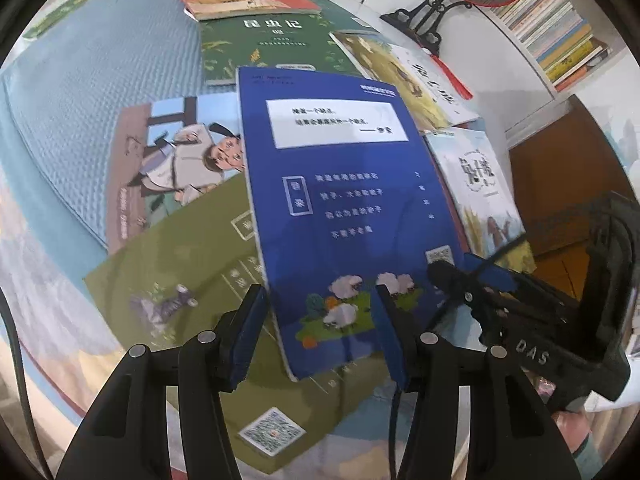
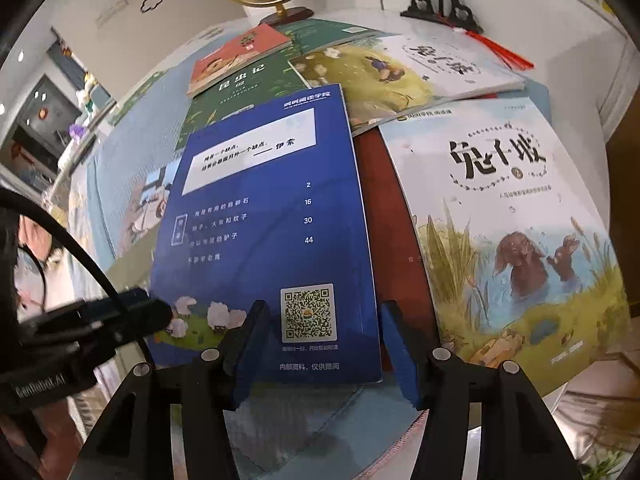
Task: Organize books
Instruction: 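Grasp the blue book's edge with the right gripper and lift it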
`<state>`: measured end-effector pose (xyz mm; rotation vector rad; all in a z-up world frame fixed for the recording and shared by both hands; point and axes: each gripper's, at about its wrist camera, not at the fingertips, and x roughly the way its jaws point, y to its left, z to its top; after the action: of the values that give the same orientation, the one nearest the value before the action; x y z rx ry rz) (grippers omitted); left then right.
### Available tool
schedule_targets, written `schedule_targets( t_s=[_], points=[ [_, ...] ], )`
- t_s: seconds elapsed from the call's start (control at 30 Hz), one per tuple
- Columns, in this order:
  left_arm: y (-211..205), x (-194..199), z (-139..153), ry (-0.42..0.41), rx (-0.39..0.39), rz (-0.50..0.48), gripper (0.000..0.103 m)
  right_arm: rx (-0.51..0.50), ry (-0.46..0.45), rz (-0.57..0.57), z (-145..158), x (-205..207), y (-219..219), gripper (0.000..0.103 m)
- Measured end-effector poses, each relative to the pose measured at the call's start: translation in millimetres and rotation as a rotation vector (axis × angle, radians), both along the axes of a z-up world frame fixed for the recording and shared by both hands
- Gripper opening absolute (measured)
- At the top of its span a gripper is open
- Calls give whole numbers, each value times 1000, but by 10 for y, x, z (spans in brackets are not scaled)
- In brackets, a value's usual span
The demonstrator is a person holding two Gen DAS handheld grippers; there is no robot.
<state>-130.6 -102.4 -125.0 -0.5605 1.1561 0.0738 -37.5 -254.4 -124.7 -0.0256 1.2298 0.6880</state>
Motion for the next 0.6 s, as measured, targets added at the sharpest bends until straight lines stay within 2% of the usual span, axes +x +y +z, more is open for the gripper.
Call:
schedule_targets(
  t_s=[0.07, 0.23, 0.4, 0.5, 0.6],
  points=[
    [-11, -18, 0, -5, -7, 9, 50, 10, 20, -12, 24, 22, -16, 55],
    [-17, -21, -8, -10, -17, 8, 50, 18, -5, 9, 156, -12, -16, 56],
    [-38, -20, -7, -10, 1, -8, 50, 26, 53, -1, 5, 26, -39, 57],
    [-37, -14, -7, -10, 13, -20, 51, 49, 63, -5, 39, 46, -70, 57],
    [-16, 2, -13, -17, -15, -27, 59, 96, 51, -5, 160, 59, -125, 57]
  ],
)
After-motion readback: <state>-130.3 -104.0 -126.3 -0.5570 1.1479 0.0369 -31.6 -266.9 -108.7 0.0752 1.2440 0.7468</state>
